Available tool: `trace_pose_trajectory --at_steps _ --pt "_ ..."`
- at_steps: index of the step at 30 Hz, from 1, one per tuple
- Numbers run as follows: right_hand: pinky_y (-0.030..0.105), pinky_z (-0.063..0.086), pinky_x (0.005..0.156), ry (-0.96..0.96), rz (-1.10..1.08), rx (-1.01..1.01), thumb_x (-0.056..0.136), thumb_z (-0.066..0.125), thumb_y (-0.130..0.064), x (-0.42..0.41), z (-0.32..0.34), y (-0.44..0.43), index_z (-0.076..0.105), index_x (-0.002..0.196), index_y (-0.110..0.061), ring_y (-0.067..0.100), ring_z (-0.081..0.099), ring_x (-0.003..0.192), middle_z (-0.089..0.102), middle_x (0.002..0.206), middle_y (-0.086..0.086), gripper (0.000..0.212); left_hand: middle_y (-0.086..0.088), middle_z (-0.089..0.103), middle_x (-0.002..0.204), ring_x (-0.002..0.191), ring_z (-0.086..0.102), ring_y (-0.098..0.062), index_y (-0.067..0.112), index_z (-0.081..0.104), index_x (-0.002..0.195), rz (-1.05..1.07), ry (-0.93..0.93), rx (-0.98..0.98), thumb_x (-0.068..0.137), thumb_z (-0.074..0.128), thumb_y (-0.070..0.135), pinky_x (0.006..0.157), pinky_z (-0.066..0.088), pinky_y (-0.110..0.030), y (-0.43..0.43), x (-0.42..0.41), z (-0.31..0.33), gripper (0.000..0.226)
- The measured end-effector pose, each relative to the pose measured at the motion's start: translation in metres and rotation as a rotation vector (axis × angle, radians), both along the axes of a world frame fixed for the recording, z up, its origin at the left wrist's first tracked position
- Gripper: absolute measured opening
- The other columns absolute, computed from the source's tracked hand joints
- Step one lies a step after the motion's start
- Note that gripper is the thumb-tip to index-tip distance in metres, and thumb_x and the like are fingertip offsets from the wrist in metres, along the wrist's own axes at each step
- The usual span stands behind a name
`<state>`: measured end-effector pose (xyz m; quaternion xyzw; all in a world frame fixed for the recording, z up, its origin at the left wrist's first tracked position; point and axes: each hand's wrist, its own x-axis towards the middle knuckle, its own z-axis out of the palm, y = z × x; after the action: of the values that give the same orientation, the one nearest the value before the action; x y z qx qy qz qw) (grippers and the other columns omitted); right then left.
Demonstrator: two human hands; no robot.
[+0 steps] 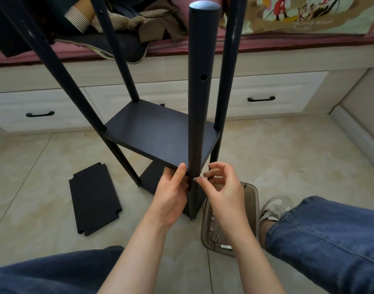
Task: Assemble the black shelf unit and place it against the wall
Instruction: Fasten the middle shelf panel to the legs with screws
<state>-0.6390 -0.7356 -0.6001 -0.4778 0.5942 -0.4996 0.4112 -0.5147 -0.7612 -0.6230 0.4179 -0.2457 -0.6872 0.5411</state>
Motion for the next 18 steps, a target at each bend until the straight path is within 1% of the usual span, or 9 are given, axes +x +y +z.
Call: trace_pose_trajectory --at_steps 2,4,5,7,9,11,14,16,18 --pt "0.012 0.051 0.076 -0.059 0.158 0.053 0.09 0.071 -0.017 -0.006 0.0 -0.005 0.048 0.128 -0.044 0.0 0.062 0.104 0.061 0.118 -0.015 0.051 -0.01 0.072 0.119 0.117 0.066 -0.03 0.01 0.054 0.136 -0.007 -0.062 0.014 0.09 0.059 0.029 0.103 0.05 -0.043 0.003 0.001 0.005 0.05" --pt "0.013 0.05 0.088 -0.134 0.338 0.066 0.096 0.062 -0.012 -0.011 0.001 -0.01 0.043 0.138 -0.048 -0.001 0.056 0.12 0.058 0.131 -0.017 0.059 -0.011 0.072 0.12 0.116 0.067 -0.028 0.009 0.057 0.133 -0.01 -0.124 0.041 0.091 0.061 0.029 0.104 0.049 -0.043 0.005 0.003 0.011 0.047" --pt "0.012 0.049 0.091 -0.157 0.393 0.055 0.097 0.059 -0.007 -0.013 0.002 -0.012 0.047 0.136 -0.046 -0.002 0.056 0.122 0.061 0.13 -0.017 0.056 -0.01 0.073 0.118 0.114 0.068 -0.027 0.008 0.059 0.13 0.0 -0.191 0.051 0.092 0.062 0.03 0.105 0.049 -0.044 0.005 0.004 0.016 0.044" --pt "0.009 0.047 0.09 -0.142 0.428 0.032 0.097 0.057 -0.003 -0.017 0.003 -0.016 0.055 0.124 -0.046 -0.005 0.058 0.118 0.066 0.122 -0.022 0.051 -0.005 0.074 0.111 0.107 0.07 -0.022 0.013 0.061 0.122 0.079 -0.469 0.085 0.09 0.07 0.035 0.102 0.052 -0.042 0.005 0.004 0.022 0.04" --pt "0.005 0.045 0.086 -0.116 0.432 0.031 0.096 0.059 -0.005 -0.02 0.005 -0.019 0.056 0.117 -0.049 -0.011 0.058 0.113 0.067 0.113 -0.031 0.049 0.002 0.065 0.105 0.099 0.065 -0.015 0.02 0.054 0.118 0.261 -0.782 0.073 0.083 0.08 0.036 0.088 0.053 -0.026 0.01 0.004 0.027 0.046" --pt "0.003 0.045 0.084 -0.121 0.438 0.04 0.095 0.061 -0.006 -0.022 0.005 -0.021 0.058 0.114 -0.05 -0.011 0.059 0.112 0.067 0.112 -0.03 0.048 0.006 0.056 0.102 0.096 0.057 -0.012 0.025 0.051 0.117 0.361 -1.031 -0.197 0.08 0.084 0.026 0.08 0.047 -0.017 0.02 0.009 0.032 0.05" --pt "0.012 0.05 0.09 -0.185 0.441 0.033 0.093 0.063 -0.001 -0.024 0.004 -0.024 0.063 0.12 -0.035 0.003 0.065 0.111 0.073 0.113 -0.011 0.043 0.015 0.056 0.117 0.122 0.042 -0.008 0.028 0.059 0.121 0.062 -1.347 -0.592 0.075 0.085 0.026 0.101 0.036 -0.017 0.016 0.016 0.033 0.053" --pt "0.02 0.053 0.091 -0.18 0.433 0.028 0.091 0.065 -0.002 -0.025 0.003 -0.026 0.063 0.122 -0.03 0.008 0.068 0.107 0.075 0.108 -0.006 0.041 0.02 0.053 0.128 0.138 0.031 -0.012 0.028 0.061 0.126 -0.114 -1.4 -0.615 0.073 0.087 0.034 0.113 0.029 -0.027 0.006 0.016 0.034 0.059" --pt "0.021 0.054 0.088 -0.152 0.425 0.032 0.091 0.067 -0.006 -0.025 0.003 -0.026 0.06 0.123 -0.033 0.007 0.07 0.103 0.076 0.105 -0.006 0.042 0.021 0.054 0.126 0.139 0.032 -0.013 0.024 0.064 0.126 -0.149 -1.387 -0.615 0.072 0.088 0.03 0.114 0.033 -0.036 -0.002 0.017 0.04 0.059"
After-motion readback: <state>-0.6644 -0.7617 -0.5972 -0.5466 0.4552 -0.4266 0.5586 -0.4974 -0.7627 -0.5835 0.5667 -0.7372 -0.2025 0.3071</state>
